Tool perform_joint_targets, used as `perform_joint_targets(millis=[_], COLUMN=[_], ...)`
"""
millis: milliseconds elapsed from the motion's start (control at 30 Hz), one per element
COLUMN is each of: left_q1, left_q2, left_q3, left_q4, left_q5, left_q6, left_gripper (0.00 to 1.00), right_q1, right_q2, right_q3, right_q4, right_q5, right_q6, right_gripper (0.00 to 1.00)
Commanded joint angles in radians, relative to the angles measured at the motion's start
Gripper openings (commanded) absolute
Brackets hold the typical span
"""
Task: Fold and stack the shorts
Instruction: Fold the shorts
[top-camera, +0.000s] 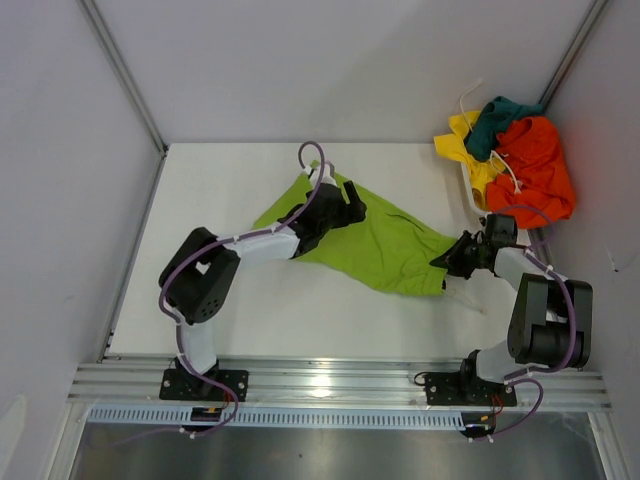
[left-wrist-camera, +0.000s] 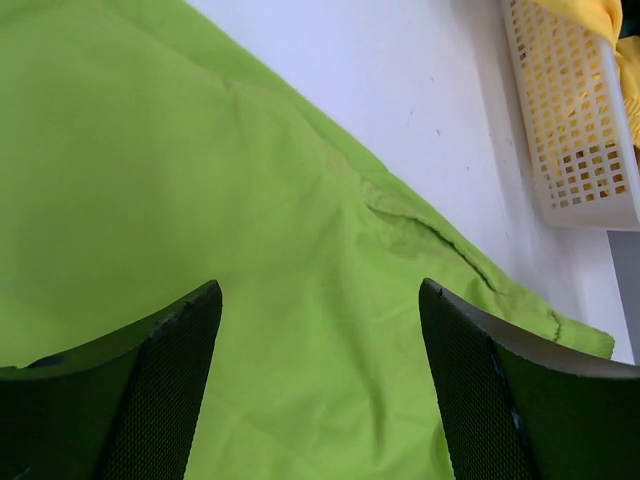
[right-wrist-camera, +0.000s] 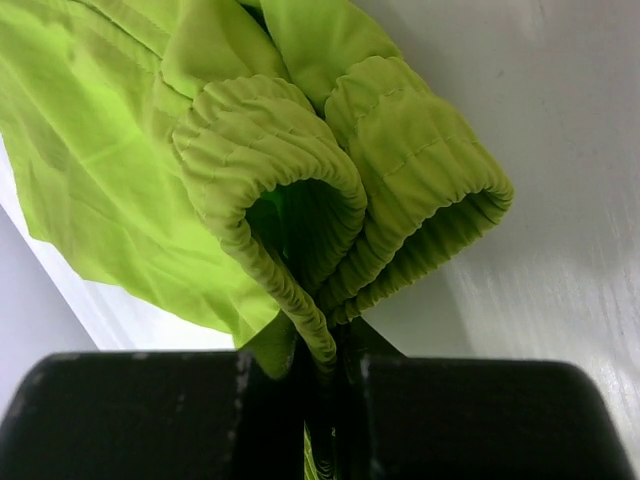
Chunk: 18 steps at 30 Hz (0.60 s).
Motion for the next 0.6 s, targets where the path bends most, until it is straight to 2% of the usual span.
perform_joint_targets(millis=[0,167,267,367,400,433,567], left_q1=[0.000,-0.003,0.000,0.003,0.003,0.003,0.004], left_q2=[0.060,0.155,0.189,0.213,0.219,0.227,0.262], left_q3=[0.119,0.191,0.200,0.200,0.209,0.215,0.255], left_q4=[-0.115,-0.126,-0.071,0.001,0.015,0.038,0.076], left_q5=[0.004,0.126,0.208,0.235,0.236,0.236,0.265], left_q6=[0.115,0.166,0.146,0.109,0.092,0.086,0.046], left_gripper=[0.81,0.77,0.64,0.39,0.27,0.23,0.16], right_q1=[-0.003,-0.003,-0.003,-0.003,-0.003,-0.003,-0.003], right_q2=[0.010,0.030,0.042,0.048,0.051,0.050,0.045], right_q3=[-0.031,-0.062,-0.073,-0.083,-0.085,-0.088,-0.089], right_q4=[0.074,0.114,0.129,0.140,0.142,0.142,0.134], right_q5=[-0.004,-0.001,-0.007,-0.015,-0.016,-0.019,-0.018], right_q6=[-0.017,-0.023,-0.025,-0.023,-0.025,-0.026,-0.035], right_gripper=[0.00,0.00,0.00,0.00,0.00,0.00,0.00])
